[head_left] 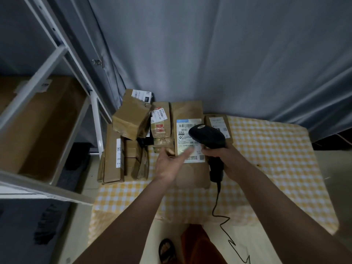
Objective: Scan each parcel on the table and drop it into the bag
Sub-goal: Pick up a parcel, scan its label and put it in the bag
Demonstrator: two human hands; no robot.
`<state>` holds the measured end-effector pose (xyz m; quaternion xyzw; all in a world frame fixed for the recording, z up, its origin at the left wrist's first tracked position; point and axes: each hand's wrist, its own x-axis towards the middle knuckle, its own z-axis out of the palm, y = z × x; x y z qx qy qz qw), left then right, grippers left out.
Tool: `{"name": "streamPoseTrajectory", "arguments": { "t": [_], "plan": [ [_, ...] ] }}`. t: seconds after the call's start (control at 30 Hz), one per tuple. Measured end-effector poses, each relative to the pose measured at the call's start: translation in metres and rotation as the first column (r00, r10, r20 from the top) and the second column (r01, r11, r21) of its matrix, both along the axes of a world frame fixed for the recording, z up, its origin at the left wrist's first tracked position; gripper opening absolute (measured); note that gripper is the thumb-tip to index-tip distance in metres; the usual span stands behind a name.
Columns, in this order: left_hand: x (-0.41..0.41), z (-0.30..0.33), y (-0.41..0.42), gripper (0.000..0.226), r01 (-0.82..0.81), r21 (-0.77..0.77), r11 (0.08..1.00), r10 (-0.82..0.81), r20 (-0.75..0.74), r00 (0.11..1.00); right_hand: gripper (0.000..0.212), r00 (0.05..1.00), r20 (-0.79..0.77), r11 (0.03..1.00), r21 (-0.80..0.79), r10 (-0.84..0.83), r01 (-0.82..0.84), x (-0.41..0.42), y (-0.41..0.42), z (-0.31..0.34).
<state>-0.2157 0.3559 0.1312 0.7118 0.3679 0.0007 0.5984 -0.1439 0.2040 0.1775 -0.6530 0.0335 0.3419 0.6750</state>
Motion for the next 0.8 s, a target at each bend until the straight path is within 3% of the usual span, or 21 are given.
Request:
{"name": "streamPoseTrajectory", "arguments": {
  "t": [0.1, 0.17, 0.27, 0.3, 0.33, 0.4, 0.43, 0.53, 0.57, 0.7, 0.8],
  "plan": [
    [0.004, 0.000, 0.012, 0.062, -0.206, -0.272, 0.940, 0.219, 0.018, 0.976, 0.041, 0.999, -0.031, 0.999, 0.025, 0.029, -0.028, 0.000, -0.002, 0.003],
    [0.006, 0.000, 0.017, 0.049, -0.318, -0.401, 0.859, 0.347, 0.001, 0.938, 0.037, 0.996, -0.055, 0.996, 0.050, 0.073, -0.070, -0.005, 0.000, 0.003],
    [0.006, -0.001, 0.016, 0.033, -0.309, -0.407, 0.859, 0.338, -0.001, 0.941, 0.037, 0.994, -0.072, 0.996, 0.044, 0.086, -0.083, -0.014, 0.005, -0.002],
    [0.006, -0.001, 0.016, 0.036, -0.310, -0.372, 0.875, 0.331, -0.007, 0.944, 0.038, 0.994, -0.077, 0.996, 0.042, 0.081, -0.078, -0.015, 0.006, -0.002],
    [0.009, -0.005, 0.018, 0.053, -0.317, -0.348, 0.882, 0.325, -0.036, 0.945, 0.036, 0.994, -0.084, 0.996, 0.046, 0.074, -0.070, -0.017, 0.006, -0.002],
    [0.010, -0.014, 0.027, 0.098, -0.271, -0.361, 0.892, 0.245, -0.118, 0.962, 0.031, 0.993, -0.097, 0.995, 0.069, 0.073, -0.066, -0.018, 0.004, -0.002],
    [0.008, -0.010, 0.029, 0.102, -0.208, -0.414, 0.886, 0.178, -0.112, 0.978, 0.029, 0.992, -0.103, 0.995, 0.074, 0.072, -0.065, -0.019, 0.003, -0.002],
    [0.002, 0.005, 0.038, 0.063, 0.023, -0.498, 0.867, -0.044, -0.030, 0.999, 0.028, 0.993, -0.095, 0.997, 0.047, 0.071, -0.067, -0.018, 0.002, 0.000],
    [0.001, 0.002, 0.042, 0.064, 0.074, -0.506, 0.860, -0.097, -0.018, 0.995, 0.029, 0.993, -0.091, 0.997, 0.031, 0.072, -0.069, -0.018, 0.002, 0.001],
    [-0.008, 0.002, 0.058, 0.107, 0.204, -0.582, 0.787, -0.227, 0.034, 0.973, 0.030, 0.994, -0.054, 0.994, -0.027, 0.100, -0.101, -0.014, 0.006, 0.010],
    [-0.010, 0.003, 0.066, 0.115, 0.277, -0.624, 0.730, -0.297, 0.076, 0.952, 0.036, 0.987, -0.015, 0.983, -0.092, 0.158, -0.158, -0.012, 0.011, 0.019]
  ]
}}
